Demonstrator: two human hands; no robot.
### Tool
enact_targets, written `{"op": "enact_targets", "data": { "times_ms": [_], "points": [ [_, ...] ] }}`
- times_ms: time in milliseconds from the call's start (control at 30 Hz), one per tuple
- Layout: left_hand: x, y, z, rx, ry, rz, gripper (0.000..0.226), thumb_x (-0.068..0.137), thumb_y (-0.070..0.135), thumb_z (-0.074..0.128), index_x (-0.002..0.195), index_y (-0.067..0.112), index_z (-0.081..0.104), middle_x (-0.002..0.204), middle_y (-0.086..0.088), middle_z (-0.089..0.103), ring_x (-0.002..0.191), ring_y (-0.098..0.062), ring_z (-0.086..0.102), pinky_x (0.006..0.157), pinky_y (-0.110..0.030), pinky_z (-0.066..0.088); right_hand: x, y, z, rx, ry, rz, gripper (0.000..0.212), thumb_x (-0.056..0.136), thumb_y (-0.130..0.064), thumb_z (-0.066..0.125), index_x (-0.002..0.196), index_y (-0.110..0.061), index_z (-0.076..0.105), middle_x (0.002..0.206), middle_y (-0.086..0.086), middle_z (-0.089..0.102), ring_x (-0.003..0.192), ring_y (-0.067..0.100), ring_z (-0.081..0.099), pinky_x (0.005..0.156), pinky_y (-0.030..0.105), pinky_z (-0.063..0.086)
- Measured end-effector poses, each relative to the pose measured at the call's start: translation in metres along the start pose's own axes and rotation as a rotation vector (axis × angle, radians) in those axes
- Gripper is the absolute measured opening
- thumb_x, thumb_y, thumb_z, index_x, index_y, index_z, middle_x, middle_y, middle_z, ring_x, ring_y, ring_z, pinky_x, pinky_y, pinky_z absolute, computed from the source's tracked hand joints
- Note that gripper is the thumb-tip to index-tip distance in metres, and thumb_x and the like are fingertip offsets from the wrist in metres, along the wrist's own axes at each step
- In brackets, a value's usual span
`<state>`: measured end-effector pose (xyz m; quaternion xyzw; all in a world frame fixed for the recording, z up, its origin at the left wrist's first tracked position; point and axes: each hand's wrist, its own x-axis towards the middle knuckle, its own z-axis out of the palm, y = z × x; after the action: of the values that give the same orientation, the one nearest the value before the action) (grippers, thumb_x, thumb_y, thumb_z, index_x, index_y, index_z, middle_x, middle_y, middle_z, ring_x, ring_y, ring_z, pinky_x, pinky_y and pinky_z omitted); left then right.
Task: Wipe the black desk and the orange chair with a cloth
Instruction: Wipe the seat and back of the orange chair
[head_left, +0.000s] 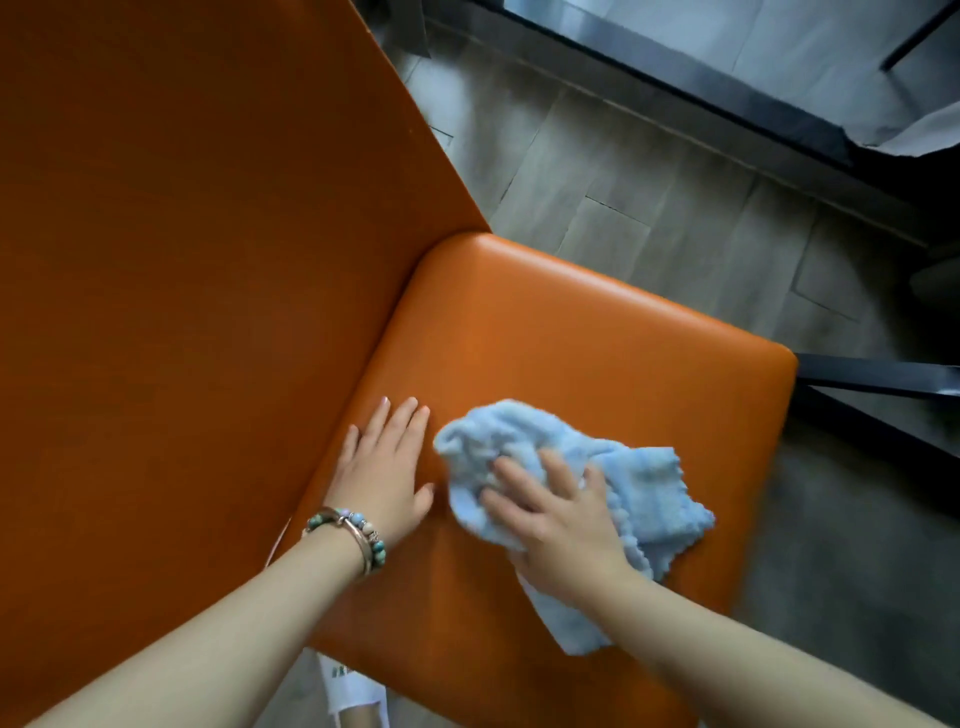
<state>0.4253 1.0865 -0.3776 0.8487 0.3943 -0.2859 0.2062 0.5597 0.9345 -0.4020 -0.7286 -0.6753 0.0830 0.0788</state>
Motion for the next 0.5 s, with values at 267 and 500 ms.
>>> {"op": "enact_targets", "data": {
  "times_ms": [267,500],
  "points": [
    [-0.028,-0.024,0.016,-0.324,0.094,-0.135,0.067,0.096,0.022,0.044,0.15,0.019,0.004,0.158,0.003,0.0,0.145,-0.014,-0.004,0.119,-0.033,0.007,0.11,0.065,-0.038,0.039,-0.011,0.823,0.058,0.08,-0.029,0.059,0.135,-0.033,0.042,0.157,0.004,0.015,0.133,0.035,0.028,0.101,0.054,0.032],
    [-0.056,-0.043,0.031,-0.276,0.037,-0.131,0.067,0.094,0.025,0.042,0.149,0.019,0.004,0.158,0.004,-0.006,0.145,-0.014,-0.006,0.117,-0.031,0.01,0.019,-0.045,0.008,0.028,-0.045,-0.049,0.037,0.052,-0.02,0.065,0.088,-0.028,0.069,0.121,0.002,0.064,0.09,0.026,0.048,0.061,0.033,0.037]
  ]
}}
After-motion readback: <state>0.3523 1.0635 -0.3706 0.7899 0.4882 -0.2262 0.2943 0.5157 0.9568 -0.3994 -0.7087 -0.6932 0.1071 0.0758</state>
